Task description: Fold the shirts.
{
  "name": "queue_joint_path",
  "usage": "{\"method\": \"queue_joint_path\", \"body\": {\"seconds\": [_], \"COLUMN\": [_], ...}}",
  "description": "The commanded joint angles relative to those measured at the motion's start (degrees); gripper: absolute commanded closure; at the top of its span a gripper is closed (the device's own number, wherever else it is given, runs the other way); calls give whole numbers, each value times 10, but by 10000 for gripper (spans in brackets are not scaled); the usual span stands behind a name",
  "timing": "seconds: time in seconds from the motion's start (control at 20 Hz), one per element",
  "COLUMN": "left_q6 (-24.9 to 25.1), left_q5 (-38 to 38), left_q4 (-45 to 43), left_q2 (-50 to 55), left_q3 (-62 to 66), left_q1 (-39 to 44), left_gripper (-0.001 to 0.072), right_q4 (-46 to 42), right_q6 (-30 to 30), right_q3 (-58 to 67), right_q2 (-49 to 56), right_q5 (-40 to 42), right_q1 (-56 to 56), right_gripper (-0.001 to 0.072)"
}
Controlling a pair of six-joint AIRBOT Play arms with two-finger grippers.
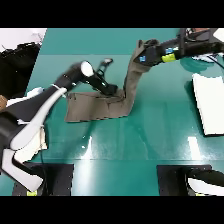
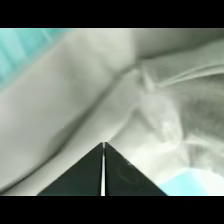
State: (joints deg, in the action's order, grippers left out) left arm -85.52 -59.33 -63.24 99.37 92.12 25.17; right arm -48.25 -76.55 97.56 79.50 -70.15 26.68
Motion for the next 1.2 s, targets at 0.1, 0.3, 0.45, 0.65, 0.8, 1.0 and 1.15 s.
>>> {"method": "queue_joint_path", "body": {"seconds": [0.1,0.3,0.45,0.65,0.8,1.0,1.15], "left_q6": [1,3,3,5,5,5,5], "left_q5": [-51,-54,-72,-105,-109,-108,-107], "left_q4": [-99,-118,-118,-115,-115,-111,-96], "left_q2": [-158,-266,-299,-301,-301,-301,-301], "left_q3": [0,0,0,0,0,0,0], "left_q1": [-165,-281,-324,-328,-328,-328,-327], "left_gripper": [681,681,681,681,681,681,681], "right_q4": [138,168,167,129,63,-18,18], "right_q6": [86,146,152,115,80,15,1], "right_q3": [1,57,129,154,68,-115,-245], "right_q2": [75,196,266,267,209,117,79], "right_q5": [92,132,110,11,-8,14,71], "right_q1": [112,212,246,203,133,21,-54], "right_gripper": [694,585,87,279,279,279,58]}}
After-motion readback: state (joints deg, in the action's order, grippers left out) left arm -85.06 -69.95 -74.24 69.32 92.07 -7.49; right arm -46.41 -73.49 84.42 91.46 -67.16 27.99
